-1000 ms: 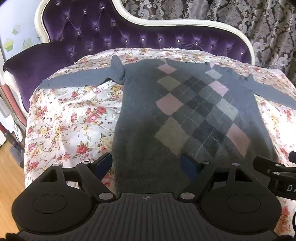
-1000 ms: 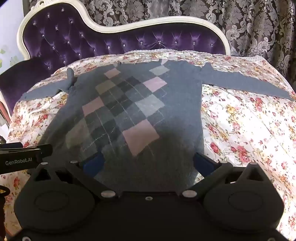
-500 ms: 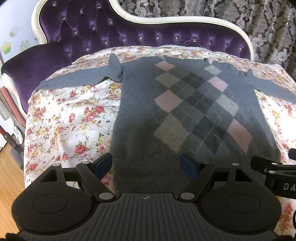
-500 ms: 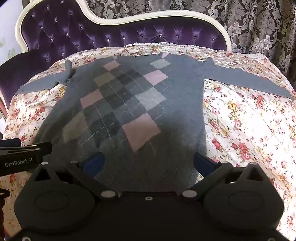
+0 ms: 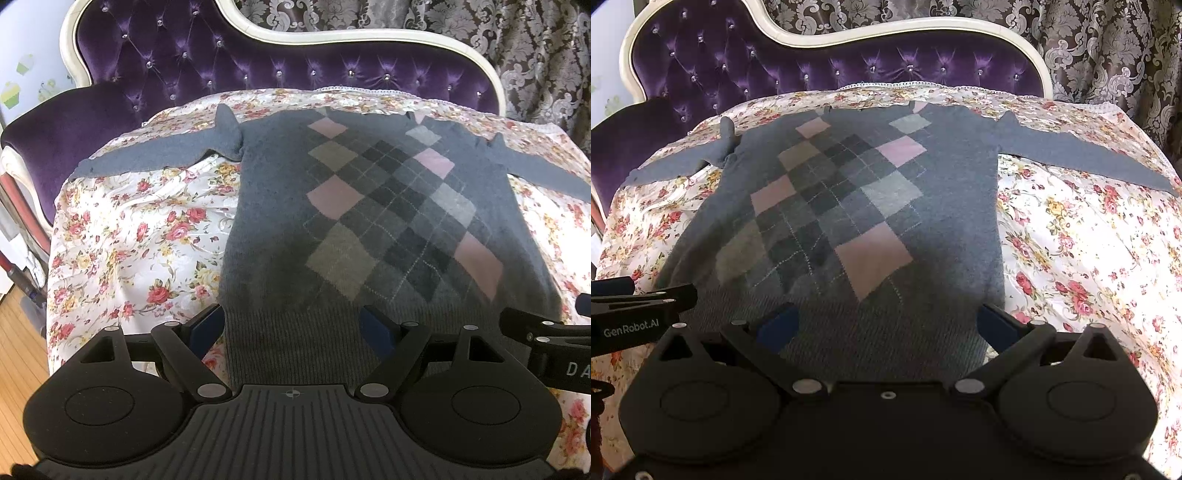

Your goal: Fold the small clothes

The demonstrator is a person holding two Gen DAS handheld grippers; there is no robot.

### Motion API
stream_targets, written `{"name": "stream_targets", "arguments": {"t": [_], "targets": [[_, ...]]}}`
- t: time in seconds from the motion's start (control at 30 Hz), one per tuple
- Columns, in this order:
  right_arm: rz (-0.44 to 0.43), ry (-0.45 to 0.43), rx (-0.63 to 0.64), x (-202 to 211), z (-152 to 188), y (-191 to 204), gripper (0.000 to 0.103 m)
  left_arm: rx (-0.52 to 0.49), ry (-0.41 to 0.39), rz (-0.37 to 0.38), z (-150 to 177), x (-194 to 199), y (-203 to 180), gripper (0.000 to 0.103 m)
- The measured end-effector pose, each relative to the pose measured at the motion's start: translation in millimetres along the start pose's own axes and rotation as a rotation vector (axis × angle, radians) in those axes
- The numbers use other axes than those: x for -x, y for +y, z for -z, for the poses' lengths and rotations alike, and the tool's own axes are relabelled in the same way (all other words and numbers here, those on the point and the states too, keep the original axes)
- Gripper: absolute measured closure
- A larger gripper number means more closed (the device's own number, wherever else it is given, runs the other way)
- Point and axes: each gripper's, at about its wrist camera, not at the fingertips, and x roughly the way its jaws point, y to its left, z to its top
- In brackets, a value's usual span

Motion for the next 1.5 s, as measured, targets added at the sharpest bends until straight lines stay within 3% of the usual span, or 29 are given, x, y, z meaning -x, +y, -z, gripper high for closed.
{"name": "stream_targets", "arguments": {"t": [1.5], "targets": [[-0.014, 0.029, 0.015, -4.3, 0.0, 5.5, 0.001, -0.012, 0.01, 0.011, -0.6, -2.4, -5.1, 0.024]]}}
